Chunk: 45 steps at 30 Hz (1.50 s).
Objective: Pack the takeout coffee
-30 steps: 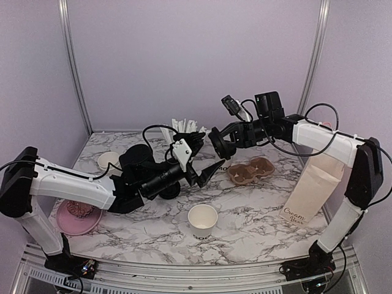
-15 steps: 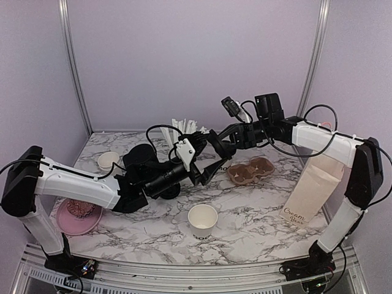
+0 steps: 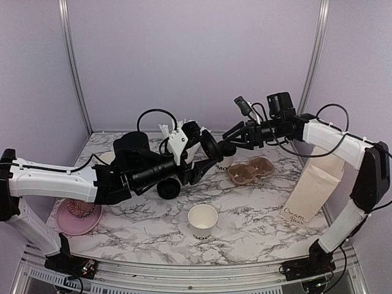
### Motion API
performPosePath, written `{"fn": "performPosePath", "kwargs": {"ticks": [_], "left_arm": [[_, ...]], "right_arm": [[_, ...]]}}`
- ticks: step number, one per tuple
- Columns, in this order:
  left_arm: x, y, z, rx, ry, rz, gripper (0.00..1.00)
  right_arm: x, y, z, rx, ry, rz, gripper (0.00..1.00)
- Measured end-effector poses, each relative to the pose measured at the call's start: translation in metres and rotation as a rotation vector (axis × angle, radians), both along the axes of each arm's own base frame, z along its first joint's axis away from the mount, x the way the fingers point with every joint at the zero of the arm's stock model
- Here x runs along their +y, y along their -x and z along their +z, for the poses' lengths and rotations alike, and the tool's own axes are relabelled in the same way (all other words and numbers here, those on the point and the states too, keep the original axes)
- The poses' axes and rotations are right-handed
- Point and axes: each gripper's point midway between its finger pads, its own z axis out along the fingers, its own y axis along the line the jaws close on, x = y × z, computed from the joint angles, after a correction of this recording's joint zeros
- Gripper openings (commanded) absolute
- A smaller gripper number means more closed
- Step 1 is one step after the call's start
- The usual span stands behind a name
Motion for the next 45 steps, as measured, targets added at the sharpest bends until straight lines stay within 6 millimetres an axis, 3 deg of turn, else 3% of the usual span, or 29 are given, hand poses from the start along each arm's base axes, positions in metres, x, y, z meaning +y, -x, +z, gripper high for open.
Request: {"fn": "performPosePath", "kwargs": {"ticks": [6,13,17,22,33,45], "left_arm": [[0.005,0.010,-0.022,0.254,-0.221,-0.023,0.73],[0.023,0.030,-0.085,0.546,-0.531,-0.024,0.73],[0.023,0.035,-0.118,0.682,-0.664,0.000,0.72],[0.025,0.040,-0.146,0.789,-0.767,0.018,0.72],[0.029,0.050,-0.160,0.896,-0.866,0.027,0.71],[0.020,0.058,-0.166,0.947,-0.905,-0.012,0.70]], "right_arm": [[-0.019,-0.005,-0.021,-0.177,0.113,-0.121,0.58],[-0.029,-0.005,-0.075,-0.184,0.230,-0.155,0.58],[-0.030,-0.006,-0.090,-0.175,0.258,-0.154,0.58],[-0.032,-0.003,-0.103,-0.168,0.276,-0.143,0.58],[-0.033,-0.002,-0.106,-0.199,0.283,-0.127,0.57],[-0.033,-0.001,-0.109,-0.203,0.289,-0.117,0.57]]}}
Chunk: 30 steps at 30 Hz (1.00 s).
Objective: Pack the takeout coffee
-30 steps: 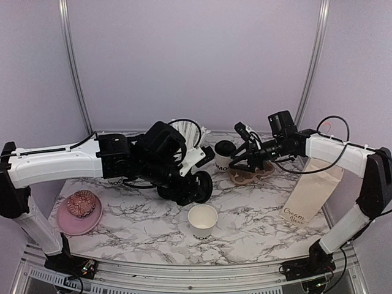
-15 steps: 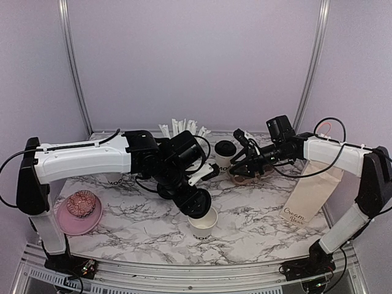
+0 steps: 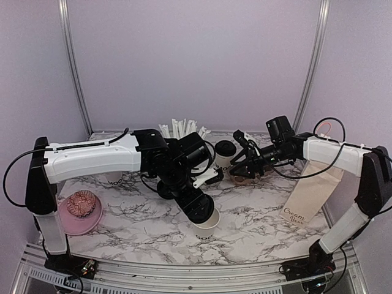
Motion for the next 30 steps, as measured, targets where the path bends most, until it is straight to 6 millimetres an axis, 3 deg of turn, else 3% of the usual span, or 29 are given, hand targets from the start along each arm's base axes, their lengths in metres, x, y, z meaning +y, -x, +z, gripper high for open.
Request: {"fn": "performPosePath", "kwargs": {"ticks": [10,26,30], "left_arm": [[0.001,0.004,-0.009,0.019,-0.035,-0.007,0.70],[-0.008,0.009,0.012,-0.014,-0.016,-0.028,0.70],[-0.011,0.008,0.010,-0.014,-0.022,-0.034,0.70]], "right_arm": [[0.000,0.001,-0.002,0.010,0.004,0.001,0.57],[0.000,0.002,-0.004,0.022,0.006,0.004,0.57],[0.000,0.003,-0.005,0.025,0.007,0.005,0.57]]}}
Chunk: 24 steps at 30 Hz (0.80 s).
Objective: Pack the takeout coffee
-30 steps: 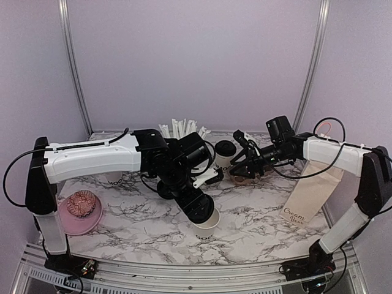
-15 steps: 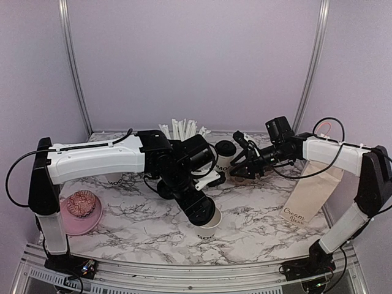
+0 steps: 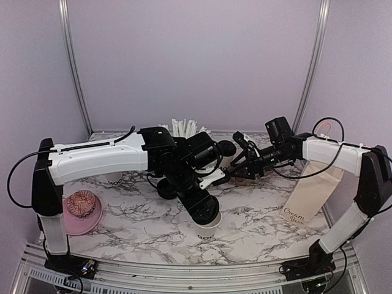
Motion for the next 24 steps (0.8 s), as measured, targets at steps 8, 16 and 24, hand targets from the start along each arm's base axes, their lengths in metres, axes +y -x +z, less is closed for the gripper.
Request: {"fn": "performPosePath", "kwargs": {"ticks": [8,16,24], "left_arm": [[0.002,0.000,-0.017,0.011,-0.054,-0.011,0.71],[-0.003,-0.002,-0.015,0.006,-0.048,-0.015,0.80],[-0.006,-0.002,-0.012,-0.015,-0.049,-0.030,0.99]], "right_arm": [[0.000,0.001,-0.001,0.004,0.002,0.004,0.57],[-0.001,0.002,-0.001,-0.001,0.004,0.009,0.57],[-0.001,0.002,-0.004,0.006,0.008,0.013,0.57]]}}
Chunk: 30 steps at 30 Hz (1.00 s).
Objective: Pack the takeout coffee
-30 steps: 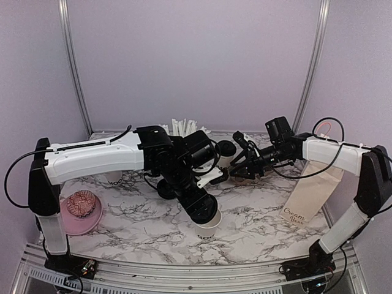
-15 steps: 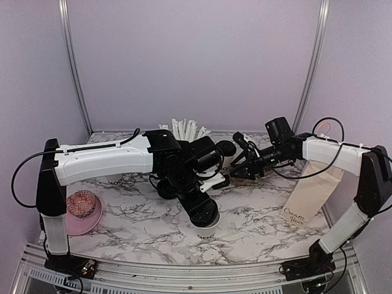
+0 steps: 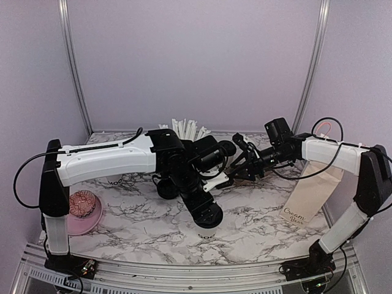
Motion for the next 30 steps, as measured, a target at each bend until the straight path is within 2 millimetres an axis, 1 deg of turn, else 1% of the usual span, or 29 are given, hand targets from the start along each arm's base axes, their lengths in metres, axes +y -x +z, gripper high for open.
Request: {"fn": "performPosePath", "kwargs": {"ticks": [6,9,12,15,18,22,24,26,30], "left_arm": [[0.001,-0.006,0.002,-0.037,-0.007,0.006,0.99],[0.004,-0.014,0.005,-0.086,-0.019,0.029,0.99],[0.010,-0.030,0.018,-0.179,-0.006,0.084,0.99],[0.023,-0.043,0.034,-0.280,0.032,0.155,0.99],[0.037,-0.049,0.043,-0.343,0.095,0.227,0.97],[0.041,-0.054,0.044,-0.387,0.220,0.314,0.91],[0.045,-0.056,0.038,-0.390,0.280,0.370,0.88],[0.048,-0.059,0.031,-0.384,0.338,0.425,0.87],[0.053,-0.062,0.017,-0.359,0.419,0.503,0.85]], "right_arm": [[0.000,0.001,-0.001,0.007,0.002,0.001,0.57],[-0.001,0.002,-0.001,0.017,0.007,-0.001,0.57],[-0.001,0.003,0.004,0.032,0.012,-0.001,0.57],[-0.002,0.008,0.014,0.037,0.011,0.001,0.59],[-0.001,0.021,0.026,0.048,0.007,0.006,0.59],[0.005,0.040,0.034,0.075,0.001,0.027,0.61],[0.008,0.051,0.031,0.096,0.007,0.043,0.62],[0.011,0.063,0.024,0.124,0.022,0.064,0.63],[0.016,0.085,0.003,0.192,0.063,0.106,0.65]]}}
